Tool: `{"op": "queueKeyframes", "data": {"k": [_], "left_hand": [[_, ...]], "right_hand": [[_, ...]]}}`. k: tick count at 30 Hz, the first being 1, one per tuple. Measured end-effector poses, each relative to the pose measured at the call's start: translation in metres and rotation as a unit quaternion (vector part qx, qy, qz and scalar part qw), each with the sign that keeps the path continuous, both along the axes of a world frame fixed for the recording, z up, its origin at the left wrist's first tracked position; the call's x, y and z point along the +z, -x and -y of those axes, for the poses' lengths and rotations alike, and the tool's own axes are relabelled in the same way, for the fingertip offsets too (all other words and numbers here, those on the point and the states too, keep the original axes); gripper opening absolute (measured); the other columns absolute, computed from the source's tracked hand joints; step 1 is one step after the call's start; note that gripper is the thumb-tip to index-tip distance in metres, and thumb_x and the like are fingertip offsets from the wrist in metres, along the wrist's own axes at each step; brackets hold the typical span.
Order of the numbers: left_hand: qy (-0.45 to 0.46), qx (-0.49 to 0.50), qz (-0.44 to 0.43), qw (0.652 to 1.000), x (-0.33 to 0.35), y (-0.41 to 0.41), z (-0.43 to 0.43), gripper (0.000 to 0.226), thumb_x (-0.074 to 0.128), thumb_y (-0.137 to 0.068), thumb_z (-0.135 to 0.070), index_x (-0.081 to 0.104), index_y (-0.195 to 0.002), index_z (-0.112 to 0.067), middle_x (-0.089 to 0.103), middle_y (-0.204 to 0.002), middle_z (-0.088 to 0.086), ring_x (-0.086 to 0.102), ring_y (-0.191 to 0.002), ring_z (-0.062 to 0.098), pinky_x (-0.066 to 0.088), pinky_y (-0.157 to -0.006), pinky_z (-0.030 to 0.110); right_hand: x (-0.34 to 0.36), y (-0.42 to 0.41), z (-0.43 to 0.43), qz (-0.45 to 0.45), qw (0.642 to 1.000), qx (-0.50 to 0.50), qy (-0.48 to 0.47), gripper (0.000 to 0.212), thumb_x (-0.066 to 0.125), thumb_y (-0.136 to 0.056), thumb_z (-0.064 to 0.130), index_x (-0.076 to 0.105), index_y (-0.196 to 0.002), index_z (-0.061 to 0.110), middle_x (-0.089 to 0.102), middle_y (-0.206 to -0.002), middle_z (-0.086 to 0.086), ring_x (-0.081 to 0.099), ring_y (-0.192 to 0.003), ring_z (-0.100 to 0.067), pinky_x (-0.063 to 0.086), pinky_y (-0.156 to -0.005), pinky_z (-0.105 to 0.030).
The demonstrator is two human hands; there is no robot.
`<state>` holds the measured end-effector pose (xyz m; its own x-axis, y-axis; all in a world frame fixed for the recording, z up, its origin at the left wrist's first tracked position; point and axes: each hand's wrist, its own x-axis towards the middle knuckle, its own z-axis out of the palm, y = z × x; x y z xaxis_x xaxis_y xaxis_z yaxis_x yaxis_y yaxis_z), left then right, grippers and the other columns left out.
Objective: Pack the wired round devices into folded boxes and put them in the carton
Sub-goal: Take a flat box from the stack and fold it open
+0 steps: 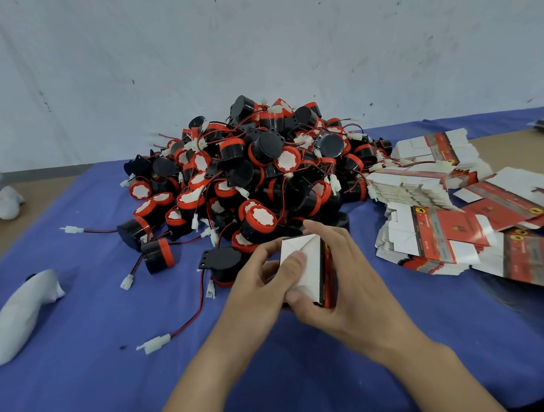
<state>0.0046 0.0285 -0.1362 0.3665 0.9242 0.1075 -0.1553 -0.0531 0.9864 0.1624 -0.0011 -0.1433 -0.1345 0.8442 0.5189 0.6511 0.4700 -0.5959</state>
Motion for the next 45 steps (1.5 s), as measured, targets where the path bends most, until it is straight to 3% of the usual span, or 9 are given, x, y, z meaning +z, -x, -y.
{"op": "queueKeyframes", "data": {"k": [3,6,9,12,27,36,40,43,45], "left_hand": [[-0.006,0.002,-0.011,1.000,-0.001,0.002,-0.001,0.036,0.069,-0.086,-0.046,0.064,-0.119,-0.033,0.075,-0.106,0.000,0.073,-0.098,0.018,0.061,-0.081,0.029],[-0.015,0.001,-0.021,1.000,-0.001,0.002,-0.002,0.037,0.069,-0.088,-0.046,0.062,-0.121,-0.031,0.075,-0.107,-0.001,0.073,-0.097,0.017,0.059,-0.076,0.025],[-0.036,0.010,-0.040,0.998,-0.003,0.000,-0.002,0.027,0.066,-0.092,-0.040,0.061,-0.118,-0.032,0.075,-0.102,-0.005,0.074,-0.091,0.013,0.056,-0.070,0.019],[-0.050,0.024,-0.053,0.997,-0.005,-0.002,-0.003,0.017,0.061,-0.097,-0.027,0.060,-0.113,-0.033,0.076,-0.096,-0.009,0.074,-0.084,0.010,0.055,-0.066,0.017],[-0.057,0.015,-0.060,0.996,-0.006,0.000,-0.004,0.021,0.062,-0.097,-0.030,0.059,-0.116,-0.037,0.074,-0.100,-0.014,0.073,-0.090,0.006,0.056,-0.069,0.016],[-0.012,-0.016,-0.035,0.999,-0.007,0.005,-0.004,0.018,0.060,-0.098,-0.038,0.065,-0.115,-0.042,0.075,-0.109,-0.002,0.072,-0.102,0.016,0.058,-0.082,0.025],[0.022,-0.016,-0.004,1.000,-0.006,0.004,-0.004,0.019,0.060,-0.095,-0.042,0.068,-0.112,-0.041,0.074,-0.111,-0.004,0.071,-0.104,0.016,0.059,-0.087,0.034],[0.068,0.002,0.038,0.997,-0.004,0.002,-0.006,0.022,0.057,-0.098,-0.038,0.071,-0.114,-0.035,0.074,-0.115,-0.003,0.071,-0.105,0.017,0.060,-0.088,0.040],[0.101,0.010,0.065,0.993,-0.002,0.002,-0.008,0.027,0.055,-0.098,-0.037,0.073,-0.116,-0.027,0.074,-0.117,0.003,0.071,-0.106,0.021,0.059,-0.090,0.044]], "right_hand": [[0.001,-0.003,0.000,0.017,1.000,0.008,0.018,0.094,0.057,-0.071,0.085,0.008,-0.146,0.056,0.025,-0.144,0.035,0.034,-0.134,0.010,0.038,-0.102,-0.013],[0.001,-0.004,0.001,0.027,1.000,0.008,0.012,0.095,0.050,-0.070,0.092,0.005,-0.146,0.058,0.022,-0.145,0.039,0.031,-0.136,0.011,0.036,-0.104,-0.014],[0.000,-0.002,0.001,0.047,0.999,0.008,0.001,0.095,0.053,-0.073,0.088,0.004,-0.148,0.055,0.022,-0.138,0.043,0.033,-0.135,0.008,0.037,-0.108,-0.019],[-0.001,0.000,0.000,0.066,0.998,0.010,-0.010,0.094,0.054,-0.076,0.082,0.005,-0.150,0.051,0.026,-0.144,0.032,0.034,-0.135,0.005,0.036,-0.112,-0.023],[-0.004,0.002,0.001,0.100,0.995,-0.005,-0.019,0.089,0.050,-0.082,0.081,0.008,-0.153,0.047,0.025,-0.149,0.024,0.034,-0.134,0.000,0.029,-0.108,-0.019],[0.000,-0.001,0.002,0.100,0.995,-0.011,-0.011,0.091,0.052,-0.080,0.080,0.006,-0.153,0.049,0.021,-0.151,0.030,0.021,-0.132,0.018,0.021,-0.105,-0.007],[0.001,-0.003,0.002,0.091,0.996,-0.004,-0.009,0.089,0.052,-0.081,0.079,0.002,-0.150,0.056,0.013,-0.148,0.043,0.018,-0.136,0.021,0.023,-0.107,-0.007],[0.002,-0.005,0.002,0.085,0.996,0.001,-0.001,0.086,0.048,-0.081,0.081,-0.004,-0.147,0.064,0.003,-0.148,0.049,0.013,-0.137,0.024,0.022,-0.106,-0.005],[0.002,-0.007,0.001,0.074,0.997,0.002,0.006,0.087,0.045,-0.082,0.082,-0.002,-0.152,0.057,0.002,-0.153,0.046,0.010,-0.140,0.023,0.019,-0.106,-0.003]]}}
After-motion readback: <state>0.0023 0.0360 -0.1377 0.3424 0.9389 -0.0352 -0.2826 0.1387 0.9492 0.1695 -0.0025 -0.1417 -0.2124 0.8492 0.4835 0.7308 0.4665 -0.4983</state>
